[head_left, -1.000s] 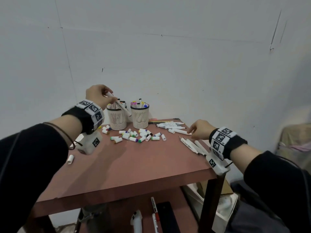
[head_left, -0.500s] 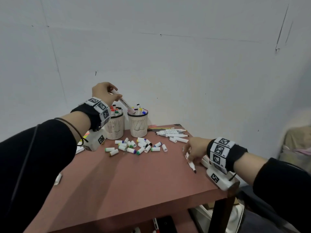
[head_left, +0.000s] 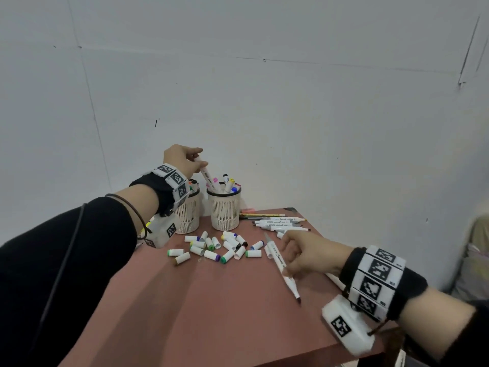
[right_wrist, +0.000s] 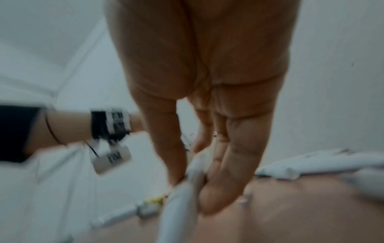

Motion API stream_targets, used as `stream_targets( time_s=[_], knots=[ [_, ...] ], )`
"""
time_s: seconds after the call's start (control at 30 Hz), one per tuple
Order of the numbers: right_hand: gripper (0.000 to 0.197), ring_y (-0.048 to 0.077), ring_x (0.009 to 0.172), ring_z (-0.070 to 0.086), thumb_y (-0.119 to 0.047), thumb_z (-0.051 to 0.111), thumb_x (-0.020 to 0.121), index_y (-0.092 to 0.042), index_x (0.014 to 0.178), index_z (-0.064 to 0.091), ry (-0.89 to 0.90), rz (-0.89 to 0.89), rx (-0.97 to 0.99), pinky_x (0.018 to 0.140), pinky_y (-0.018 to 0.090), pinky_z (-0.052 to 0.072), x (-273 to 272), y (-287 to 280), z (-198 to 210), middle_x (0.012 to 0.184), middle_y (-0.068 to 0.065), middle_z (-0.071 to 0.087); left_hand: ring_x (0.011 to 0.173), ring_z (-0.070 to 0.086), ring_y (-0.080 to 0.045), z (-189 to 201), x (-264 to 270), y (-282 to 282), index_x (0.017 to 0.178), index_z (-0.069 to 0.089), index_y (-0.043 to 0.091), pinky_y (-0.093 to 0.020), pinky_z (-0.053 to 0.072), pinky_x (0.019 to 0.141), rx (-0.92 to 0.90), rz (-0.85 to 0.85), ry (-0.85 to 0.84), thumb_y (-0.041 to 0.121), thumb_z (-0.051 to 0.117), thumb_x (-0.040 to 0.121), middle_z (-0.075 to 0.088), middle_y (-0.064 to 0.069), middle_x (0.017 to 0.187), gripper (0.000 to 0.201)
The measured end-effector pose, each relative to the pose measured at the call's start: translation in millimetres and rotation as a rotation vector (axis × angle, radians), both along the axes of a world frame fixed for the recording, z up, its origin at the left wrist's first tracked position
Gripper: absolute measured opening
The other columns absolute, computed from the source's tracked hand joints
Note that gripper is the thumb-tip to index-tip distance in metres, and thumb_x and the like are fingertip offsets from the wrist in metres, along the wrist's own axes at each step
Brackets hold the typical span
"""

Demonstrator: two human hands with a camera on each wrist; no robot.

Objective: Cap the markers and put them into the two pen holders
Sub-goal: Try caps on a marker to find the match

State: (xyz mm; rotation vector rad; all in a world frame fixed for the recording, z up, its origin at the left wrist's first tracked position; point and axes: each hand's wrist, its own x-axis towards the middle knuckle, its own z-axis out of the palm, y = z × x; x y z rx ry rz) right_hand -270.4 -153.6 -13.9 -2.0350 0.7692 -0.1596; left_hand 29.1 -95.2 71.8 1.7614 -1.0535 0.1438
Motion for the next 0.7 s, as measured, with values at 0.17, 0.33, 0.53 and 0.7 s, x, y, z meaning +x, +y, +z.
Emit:
stream_targets(
  time_s=[0.17, 0.33, 0.53, 0.7],
  knots=[
    [0.048, 0.018, 0.061, 0.065, 0.017, 0.062, 0.079, -0.008, 0.119, 0.055, -0.482, -0.115, 0.494, 0.058, 0.028, 0.055, 5.0, 31.1, -10.2, 0.072, 0.007, 0.059, 0.067, 0.064, -0.019, 0.9, -4.4, -13.6, 0.108, 0.068, 0.005, -0.018, 0.049, 0.059, 0.050, 0.037, -0.036, 0.012, 0.075, 0.079, 0.069, -0.014, 0.089, 0.031],
    [0.050, 0.025, 0.068, 0.067, 0.015, 0.061, 0.080, -0.003, 0.126, 0.050, -0.731, -0.190, 0.772, 0.065, 0.035, 0.058, 19.2, 53.8, -38.0, 0.081, 0.014, 0.064, 0.097, 0.066, -0.027, -8.8, -9.2, -29.5, 0.121, 0.063, 0.005, -0.028, 0.051, 0.085, 0.235, 0.017, -0.115, 0.013, 0.066, 0.087, 0.068, -0.014, 0.111, 0.035],
    [0.041, 0.023, 0.069, 0.064, 0.014, 0.057, 0.082, -0.003, 0.119, 0.054, -0.889, -0.220, 0.997, 0.061, 0.033, 0.056, 32.5, 70.9, -61.1, 0.095, 0.019, 0.064, 0.105, 0.061, -0.022, -28.9, -19.3, -41.9, 0.119, 0.066, 0.013, -0.027, 0.048, 0.089, 0.484, -0.002, -0.229, 0.024, 0.059, 0.092, 0.067, -0.007, 0.117, 0.030],
    [0.044, 0.022, 0.068, 0.066, 0.014, 0.057, 0.081, -0.004, 0.121, 0.053, -0.916, -0.255, 1.058, 0.059, 0.032, 0.057, 37.3, 72.2, -70.8, 0.100, 0.020, 0.061, 0.105, 0.059, -0.021, -28.4, -23.7, -37.4, 0.124, 0.062, 0.014, -0.025, 0.044, 0.082, 0.516, 0.006, -0.290, 0.026, 0.059, 0.092, 0.065, -0.008, 0.117, 0.034]
  ],
)
